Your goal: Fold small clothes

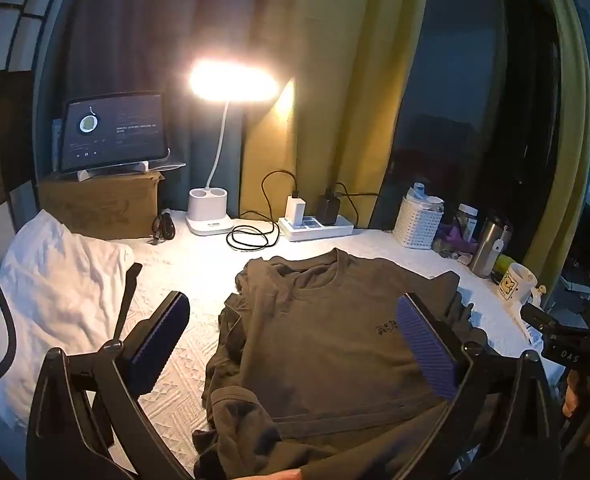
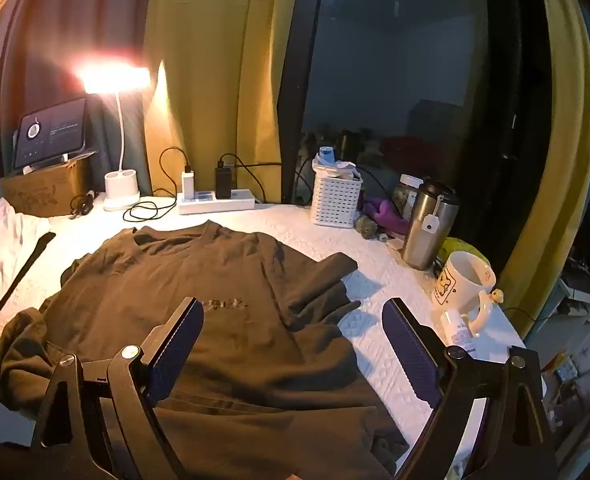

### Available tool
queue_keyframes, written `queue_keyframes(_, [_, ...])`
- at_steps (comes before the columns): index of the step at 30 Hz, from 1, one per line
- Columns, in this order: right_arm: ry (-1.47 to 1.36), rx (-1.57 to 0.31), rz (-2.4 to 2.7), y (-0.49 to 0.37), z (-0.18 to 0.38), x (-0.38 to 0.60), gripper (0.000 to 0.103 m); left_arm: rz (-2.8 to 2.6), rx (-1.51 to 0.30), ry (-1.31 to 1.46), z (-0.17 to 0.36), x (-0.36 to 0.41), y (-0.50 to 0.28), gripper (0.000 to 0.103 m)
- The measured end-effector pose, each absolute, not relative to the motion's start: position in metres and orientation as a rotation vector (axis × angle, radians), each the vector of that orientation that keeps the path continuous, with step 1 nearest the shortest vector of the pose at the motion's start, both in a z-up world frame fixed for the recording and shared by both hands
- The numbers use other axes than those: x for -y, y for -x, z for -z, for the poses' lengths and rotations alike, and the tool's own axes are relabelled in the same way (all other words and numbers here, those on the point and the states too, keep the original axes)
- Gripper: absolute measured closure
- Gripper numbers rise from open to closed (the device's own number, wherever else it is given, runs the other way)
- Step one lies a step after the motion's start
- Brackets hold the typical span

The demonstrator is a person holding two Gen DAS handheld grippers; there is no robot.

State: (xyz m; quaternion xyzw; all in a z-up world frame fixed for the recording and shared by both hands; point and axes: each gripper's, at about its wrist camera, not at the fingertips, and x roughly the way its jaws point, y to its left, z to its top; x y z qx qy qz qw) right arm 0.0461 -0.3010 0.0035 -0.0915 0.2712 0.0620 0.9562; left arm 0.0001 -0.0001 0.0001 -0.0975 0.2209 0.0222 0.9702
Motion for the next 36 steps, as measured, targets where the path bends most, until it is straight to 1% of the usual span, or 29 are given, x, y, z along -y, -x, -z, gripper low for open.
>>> queue_keyframes(23, [0.179,-0.543,-0.131,-0.043,-0.006,0.304,0.011,-0.064,-0.416,0.178,-0.007,0.001,0.004,0.001])
queue_keyframes(36, [0.174,-0.558,-0.151,-0.047,0.002,0.303,0.011,-0.074,-0.413,0.174,-0.007,0.001,0.003,0.001])
